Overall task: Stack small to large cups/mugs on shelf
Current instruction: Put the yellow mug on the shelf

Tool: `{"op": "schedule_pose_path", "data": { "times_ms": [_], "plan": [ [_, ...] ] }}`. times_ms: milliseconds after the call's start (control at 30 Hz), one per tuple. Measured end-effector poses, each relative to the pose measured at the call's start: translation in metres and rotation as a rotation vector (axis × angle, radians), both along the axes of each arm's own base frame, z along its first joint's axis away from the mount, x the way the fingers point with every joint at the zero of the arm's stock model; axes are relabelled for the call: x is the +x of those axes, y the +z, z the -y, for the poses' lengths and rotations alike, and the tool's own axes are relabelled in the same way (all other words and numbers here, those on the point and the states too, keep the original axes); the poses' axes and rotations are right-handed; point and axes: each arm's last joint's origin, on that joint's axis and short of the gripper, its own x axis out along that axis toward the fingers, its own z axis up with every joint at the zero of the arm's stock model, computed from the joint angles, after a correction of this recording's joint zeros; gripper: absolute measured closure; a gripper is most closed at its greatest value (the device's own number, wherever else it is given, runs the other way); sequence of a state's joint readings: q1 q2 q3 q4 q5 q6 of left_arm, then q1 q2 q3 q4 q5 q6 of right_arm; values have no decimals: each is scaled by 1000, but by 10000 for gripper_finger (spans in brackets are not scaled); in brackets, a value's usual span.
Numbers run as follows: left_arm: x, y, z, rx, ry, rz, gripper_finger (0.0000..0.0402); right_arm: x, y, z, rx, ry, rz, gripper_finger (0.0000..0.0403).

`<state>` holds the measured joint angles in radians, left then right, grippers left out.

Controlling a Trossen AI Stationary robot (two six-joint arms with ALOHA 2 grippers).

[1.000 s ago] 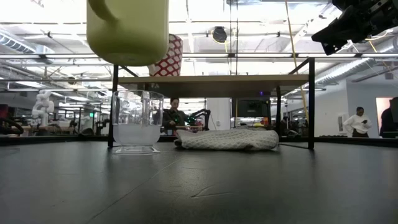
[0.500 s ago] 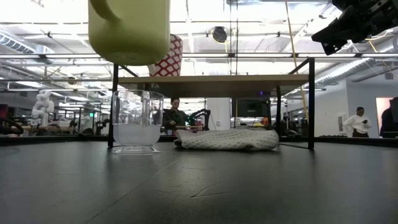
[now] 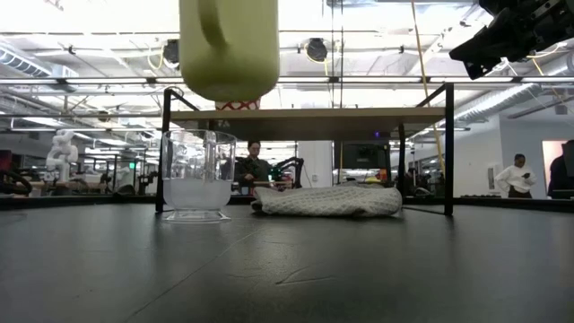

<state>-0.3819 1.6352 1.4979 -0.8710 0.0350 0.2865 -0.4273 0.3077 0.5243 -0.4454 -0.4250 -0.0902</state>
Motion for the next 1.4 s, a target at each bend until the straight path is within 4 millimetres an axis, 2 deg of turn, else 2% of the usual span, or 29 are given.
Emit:
{"op": "schedule_pose_path", "data": {
  "times_ms": [267,800,1400],
  "plan": [
    [9,0,-26,-20,19,-7,398,0,0,0,0,0,0,403],
    [18,0,-64,-24,54,-11,398,0,0,0,1,0,0,403],
    [18,-1,-65,-24,48,-10,398,0,0,0,2,0,-1,403]
  ]
}}
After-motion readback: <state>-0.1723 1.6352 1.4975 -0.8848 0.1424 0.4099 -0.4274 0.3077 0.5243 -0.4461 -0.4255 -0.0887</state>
